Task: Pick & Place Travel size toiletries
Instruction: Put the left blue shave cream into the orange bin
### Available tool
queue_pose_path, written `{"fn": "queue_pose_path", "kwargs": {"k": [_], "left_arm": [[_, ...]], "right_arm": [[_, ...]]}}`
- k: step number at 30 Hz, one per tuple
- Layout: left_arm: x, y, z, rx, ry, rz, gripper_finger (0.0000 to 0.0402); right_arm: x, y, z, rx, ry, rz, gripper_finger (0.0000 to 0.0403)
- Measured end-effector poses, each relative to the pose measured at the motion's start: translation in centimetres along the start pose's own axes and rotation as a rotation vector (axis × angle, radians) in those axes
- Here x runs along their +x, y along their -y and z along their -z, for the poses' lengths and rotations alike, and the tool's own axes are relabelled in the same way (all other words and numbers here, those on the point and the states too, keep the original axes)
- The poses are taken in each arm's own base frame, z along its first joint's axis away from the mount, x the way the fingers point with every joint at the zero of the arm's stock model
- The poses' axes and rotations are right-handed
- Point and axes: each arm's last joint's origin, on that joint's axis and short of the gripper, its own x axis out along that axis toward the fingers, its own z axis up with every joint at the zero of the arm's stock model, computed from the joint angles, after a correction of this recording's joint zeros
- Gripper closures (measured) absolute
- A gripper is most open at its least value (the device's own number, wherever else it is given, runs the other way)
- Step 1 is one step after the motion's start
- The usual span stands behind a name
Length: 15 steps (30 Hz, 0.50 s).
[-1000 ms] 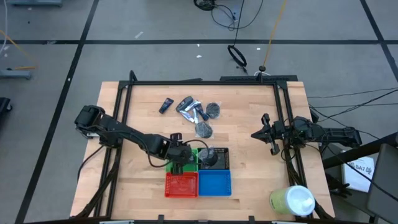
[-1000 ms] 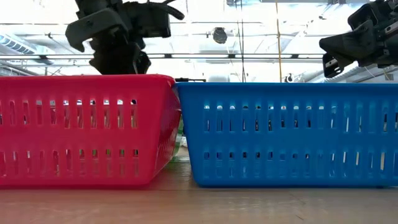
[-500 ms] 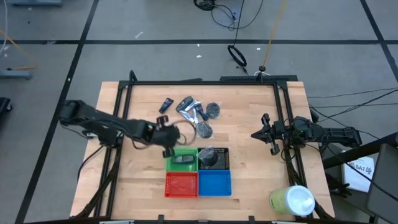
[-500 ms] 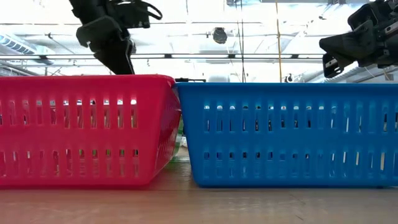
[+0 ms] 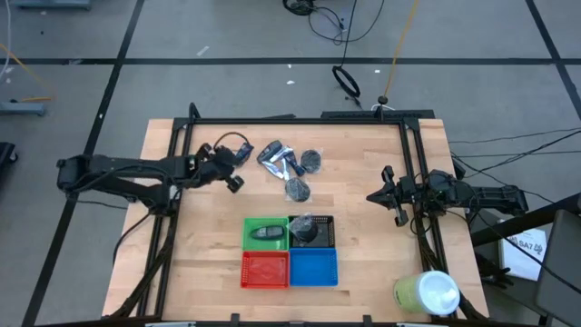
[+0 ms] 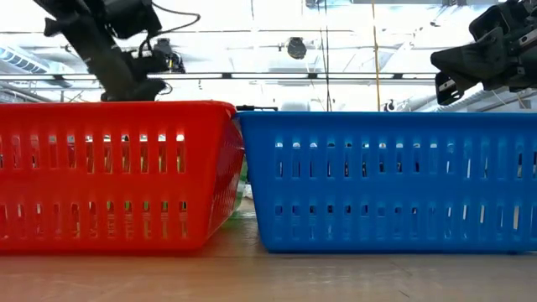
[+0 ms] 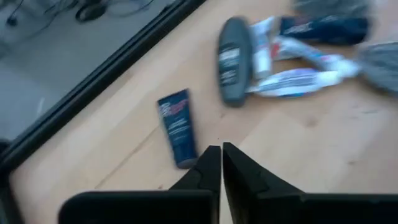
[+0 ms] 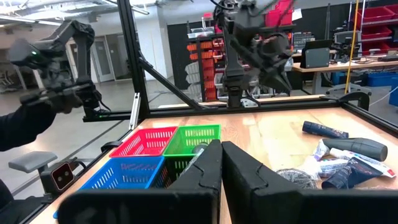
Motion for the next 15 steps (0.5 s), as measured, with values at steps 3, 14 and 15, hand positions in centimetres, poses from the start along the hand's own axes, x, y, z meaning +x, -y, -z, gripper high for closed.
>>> {"fn": "queue_pose_path", "kwargs": {"k": [3, 14, 15], "left_arm": [[0.8, -0.8, 0.2, -0.043, -0.026, 0.008, 0.0397], [4.2, -2.6, -0.2, -0.193, -0.131, 0.008, 0.0387], [4.5, -2.8, -0.4, -0.218, -0.142, 0.017, 0.0386]], "right_arm": [[0.0, 0.0, 0.0, 0.0, 0.0, 0.0, 0.0403], [0.0, 0.0, 0.0, 0.0, 0.0, 0.0, 0.0403], [0.0, 0.0, 0.0, 0.0, 0.0, 0.0, 0.0403]]}}
